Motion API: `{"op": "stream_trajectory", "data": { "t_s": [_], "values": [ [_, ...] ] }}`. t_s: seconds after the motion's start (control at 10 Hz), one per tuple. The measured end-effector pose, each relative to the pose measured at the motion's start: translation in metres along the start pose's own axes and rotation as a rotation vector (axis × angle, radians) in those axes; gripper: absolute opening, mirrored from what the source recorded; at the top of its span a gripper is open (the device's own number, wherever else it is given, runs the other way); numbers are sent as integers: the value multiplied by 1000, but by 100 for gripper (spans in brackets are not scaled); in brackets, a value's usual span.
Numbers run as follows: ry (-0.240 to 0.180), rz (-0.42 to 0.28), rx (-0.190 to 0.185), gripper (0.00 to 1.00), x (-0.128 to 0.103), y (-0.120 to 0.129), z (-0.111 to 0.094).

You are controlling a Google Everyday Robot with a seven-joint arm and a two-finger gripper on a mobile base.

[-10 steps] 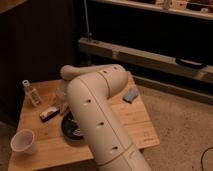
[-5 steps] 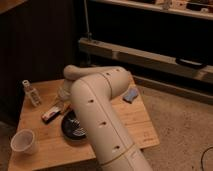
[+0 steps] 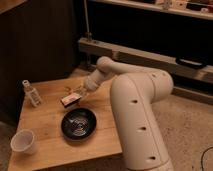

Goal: Place the eraser on the white sponge

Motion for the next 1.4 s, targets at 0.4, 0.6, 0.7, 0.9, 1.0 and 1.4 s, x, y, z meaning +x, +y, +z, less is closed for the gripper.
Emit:
{"op": "stream_trajectory", "data": {
  "t_s": [0.4, 0.6, 0.7, 0.9, 1.0, 1.4],
  "values": [
    [-110, 184, -67, 0, -75, -47, -100],
    [-154, 253, -79, 0, -94, -73, -127],
    [-176, 292, -85, 0, -103, -91, -140],
    [-211, 362, -98, 0, -118, -120, -161],
    [-235, 400, -108, 0, -130, -135, -175],
    [-261, 435, -132, 0, -165, -133, -212]
  ]
}}
